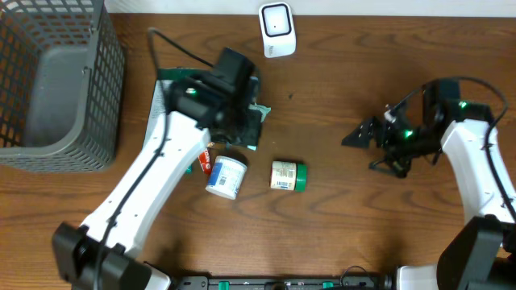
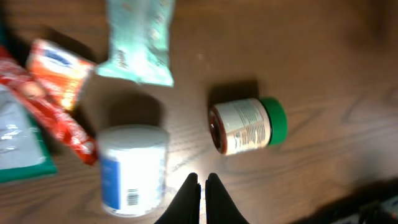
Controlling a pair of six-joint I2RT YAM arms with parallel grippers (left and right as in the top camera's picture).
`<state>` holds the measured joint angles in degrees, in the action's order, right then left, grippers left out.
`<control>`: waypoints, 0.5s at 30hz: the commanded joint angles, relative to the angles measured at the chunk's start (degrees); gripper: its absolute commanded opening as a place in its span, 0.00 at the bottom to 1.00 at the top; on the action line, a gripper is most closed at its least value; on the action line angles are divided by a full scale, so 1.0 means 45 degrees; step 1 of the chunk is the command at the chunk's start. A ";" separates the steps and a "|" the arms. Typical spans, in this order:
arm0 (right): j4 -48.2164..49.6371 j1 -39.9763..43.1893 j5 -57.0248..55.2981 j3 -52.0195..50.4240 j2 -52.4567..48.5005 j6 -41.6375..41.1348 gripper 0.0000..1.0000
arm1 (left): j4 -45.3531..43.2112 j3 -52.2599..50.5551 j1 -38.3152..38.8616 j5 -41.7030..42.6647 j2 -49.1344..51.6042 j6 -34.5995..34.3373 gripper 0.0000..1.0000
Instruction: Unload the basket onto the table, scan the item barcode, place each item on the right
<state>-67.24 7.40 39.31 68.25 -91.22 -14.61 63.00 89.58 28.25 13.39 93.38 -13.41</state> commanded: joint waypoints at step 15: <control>0.7427 -0.0690 0.3337 -0.6960 0.0083 -0.2769 0.95 | 0.0146 -0.0121 0.2113 0.0262 0.4240 0.1180 0.08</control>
<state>-37.65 6.26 52.23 40.18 -91.26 -20.51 63.13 89.47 37.58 14.20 110.52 -9.45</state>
